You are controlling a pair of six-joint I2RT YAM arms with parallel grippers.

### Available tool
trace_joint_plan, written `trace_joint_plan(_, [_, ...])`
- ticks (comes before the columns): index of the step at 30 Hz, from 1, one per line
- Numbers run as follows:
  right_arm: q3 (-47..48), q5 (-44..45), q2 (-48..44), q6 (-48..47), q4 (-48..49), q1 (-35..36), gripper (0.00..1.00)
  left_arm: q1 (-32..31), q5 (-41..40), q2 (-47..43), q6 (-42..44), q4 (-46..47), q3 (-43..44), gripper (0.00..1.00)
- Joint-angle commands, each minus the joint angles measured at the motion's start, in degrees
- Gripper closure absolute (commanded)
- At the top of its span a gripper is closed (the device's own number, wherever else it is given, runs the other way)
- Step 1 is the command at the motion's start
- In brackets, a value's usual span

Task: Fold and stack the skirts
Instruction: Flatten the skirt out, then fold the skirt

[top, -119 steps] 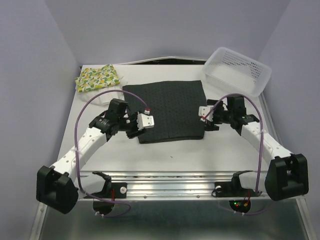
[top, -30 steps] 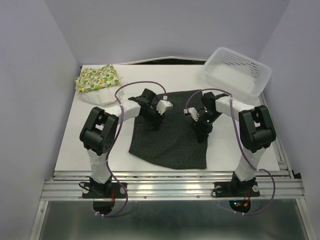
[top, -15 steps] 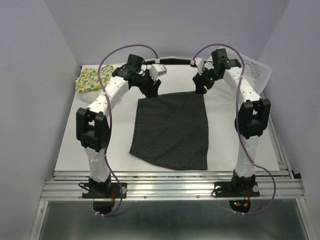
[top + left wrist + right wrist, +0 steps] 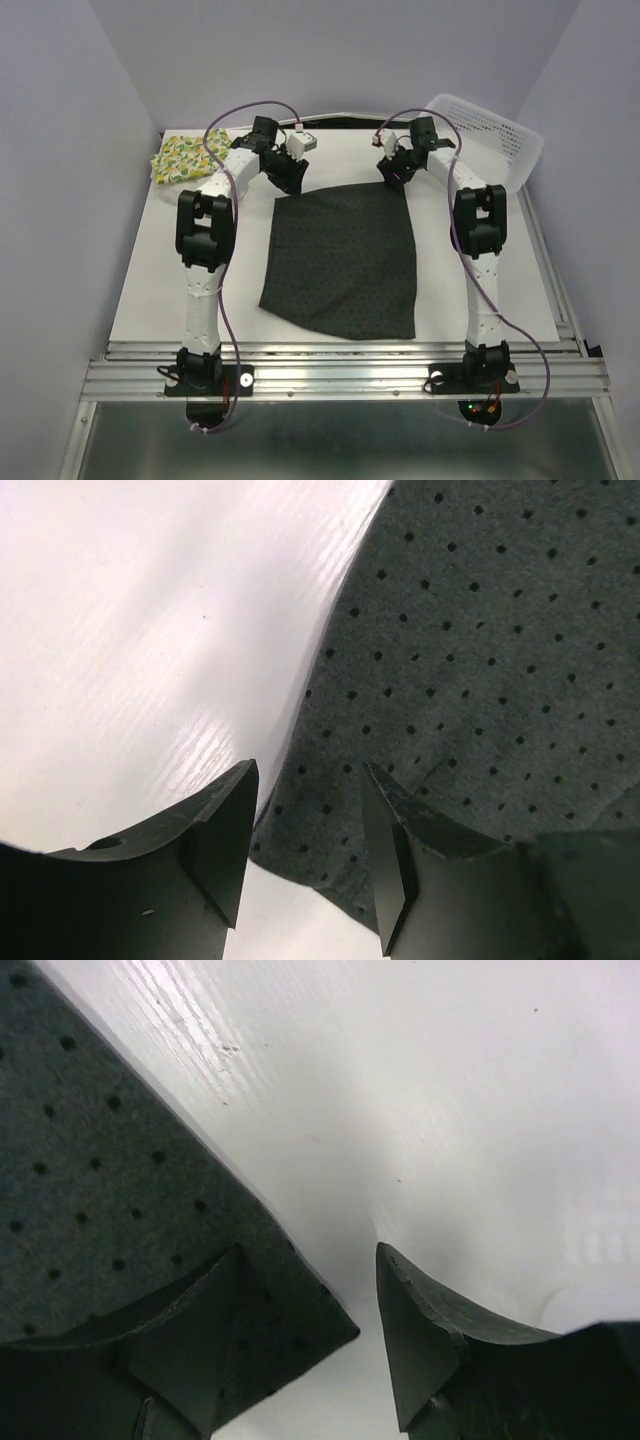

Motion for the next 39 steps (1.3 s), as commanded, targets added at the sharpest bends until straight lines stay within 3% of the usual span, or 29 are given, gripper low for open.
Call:
trace_joint_plan(1, [1.7, 1.2, 1.7, -3.7, 6.2, -0.2, 0.4, 0.8, -1.0, -0.4, -0.8, 1.3, 4.3, 0.43])
trace_joint_plan(9, [-7.8, -0.7, -0.9, -11.5, 5.7, -0.2, 0.48, 0.9, -2.7, 4.0, 1.0, -1.1, 3.8, 0.46])
trace_joint_plan(13, [-9.2, -1.2, -1.3, -12.4, 5.6, -0.2, 0.57, 0.9, -4.9, 4.3, 1.4, 0.1, 1.1, 0.5])
trace_joint_plan(16, [-8.2, -1.4, -0.7, -12.7, 5.0, -0.2, 0.67, 1.0, -5.7, 5.5, 1.1, 0.3, 1.6, 0.61])
trace_joint_plan(20, [-6.3, -0.7, -0.3, -12.0, 4.7, -0.2, 0.99, 1.0, -6.0, 6.9, 0.9, -0.1, 2.6, 0.77])
trace_joint_plan(23, [-4.2, -0.2, -0.2, -10.9, 4.8, -0.2, 0.99, 1.1, -5.9, 6.6, 0.9, 0.0, 2.8, 0.85])
trace_joint_plan(26, [-2.9, 0.2, -0.9, -8.8, 6.6, -0.2, 0.99, 1.1, -6.2, 4.8, 0.3, 0.6, 2.8, 1.0])
trace_joint_plan(30, [-2.2, 1.2, -3.3, -4.9, 12.2, -0.2, 0.99, 1.4, -8.0, 0.9, -0.3, 2.5, 1.8, 1.0])
trace_joint_plan(39, [6.2, 5.1, -7.5, -2.4, 14.6, -0.2, 0.99, 2.0, -14.5, -11.4, 1.2, 8.8, -2.9, 1.0])
